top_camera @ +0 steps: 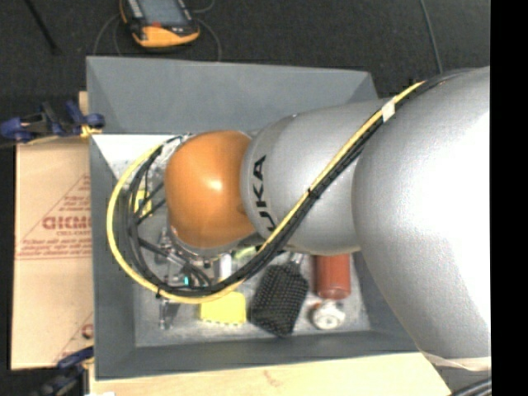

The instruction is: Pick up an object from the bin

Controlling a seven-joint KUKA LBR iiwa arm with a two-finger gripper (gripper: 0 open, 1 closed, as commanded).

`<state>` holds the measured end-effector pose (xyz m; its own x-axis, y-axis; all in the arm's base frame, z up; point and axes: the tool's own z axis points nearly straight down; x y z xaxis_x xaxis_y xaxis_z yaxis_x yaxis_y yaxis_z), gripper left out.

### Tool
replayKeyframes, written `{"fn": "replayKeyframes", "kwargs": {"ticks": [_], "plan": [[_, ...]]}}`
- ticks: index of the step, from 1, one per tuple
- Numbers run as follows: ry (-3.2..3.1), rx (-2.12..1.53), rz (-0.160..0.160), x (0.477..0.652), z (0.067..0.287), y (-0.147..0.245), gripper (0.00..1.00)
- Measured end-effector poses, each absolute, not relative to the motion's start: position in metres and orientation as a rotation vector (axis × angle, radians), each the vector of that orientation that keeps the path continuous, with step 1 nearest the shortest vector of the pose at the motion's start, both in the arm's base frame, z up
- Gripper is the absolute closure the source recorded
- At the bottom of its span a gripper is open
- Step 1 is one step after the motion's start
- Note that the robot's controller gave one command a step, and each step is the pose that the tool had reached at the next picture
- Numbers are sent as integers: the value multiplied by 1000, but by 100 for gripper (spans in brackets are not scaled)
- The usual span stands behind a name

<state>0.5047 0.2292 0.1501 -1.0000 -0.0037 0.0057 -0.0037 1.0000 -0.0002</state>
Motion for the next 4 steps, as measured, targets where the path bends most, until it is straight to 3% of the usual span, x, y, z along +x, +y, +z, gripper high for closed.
{"fn": "replayKeyframes", "kwargs": {"ticks": [1,2,3,4], "plan": [[-3143,0,-3,507,154,228,0],[-3141,139,-1,510,144,178,0],[-3147,33,-3,495,104,162,0],[-3139,-50,0,486,84,147,0]]}}
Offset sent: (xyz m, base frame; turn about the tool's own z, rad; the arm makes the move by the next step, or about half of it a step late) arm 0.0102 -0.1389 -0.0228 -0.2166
